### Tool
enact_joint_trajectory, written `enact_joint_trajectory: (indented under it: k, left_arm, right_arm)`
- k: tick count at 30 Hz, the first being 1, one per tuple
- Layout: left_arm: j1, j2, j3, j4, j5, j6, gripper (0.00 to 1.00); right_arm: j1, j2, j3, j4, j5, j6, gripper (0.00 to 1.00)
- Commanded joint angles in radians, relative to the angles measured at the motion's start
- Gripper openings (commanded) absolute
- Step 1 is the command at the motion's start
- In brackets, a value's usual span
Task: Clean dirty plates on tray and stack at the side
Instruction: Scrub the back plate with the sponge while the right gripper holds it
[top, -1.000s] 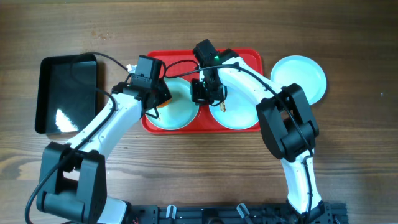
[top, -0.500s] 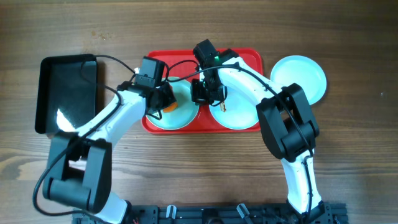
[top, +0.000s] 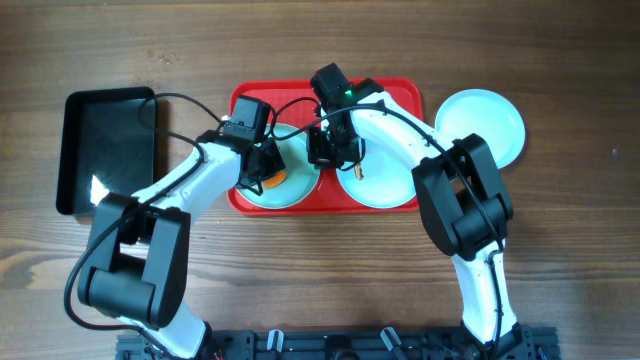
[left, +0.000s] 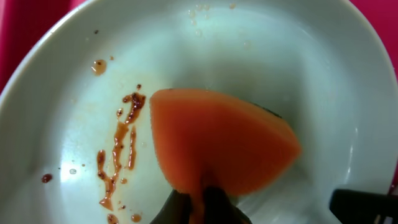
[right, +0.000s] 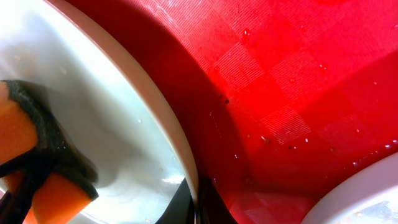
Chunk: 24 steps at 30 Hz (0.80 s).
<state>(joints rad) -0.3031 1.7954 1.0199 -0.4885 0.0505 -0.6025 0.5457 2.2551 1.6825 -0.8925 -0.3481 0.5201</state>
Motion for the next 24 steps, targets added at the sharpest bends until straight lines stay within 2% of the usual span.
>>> enact_joint_trajectory:
  k: [1,12,18,24]
  left_arm:
    - [-0.002,0.056,-0.071,-0.018,-0.176,0.018,0.04]
    - [-0.002,0.056,-0.112,-0.062,-0.402,-0.041,0.04]
    - [-0.002,0.027,-0.094,-0.096,-0.412,-0.042,0.04]
    - [-0.003,-0.118,-0.049,-0.131,-0.389,-0.041,0.04]
  right_arm:
    - [0.006,0.021,-0.029,-0.002,0.065,0.014,0.04]
    - [0.006,0.021,-0.029,-0.003,0.065,0.013,0.04]
    - [0.006,0.021,-0.029,-0.003,0.064,0.014,0.04]
    - [0.006,0.021,-0.029,-0.010,0.065,0.013,0.04]
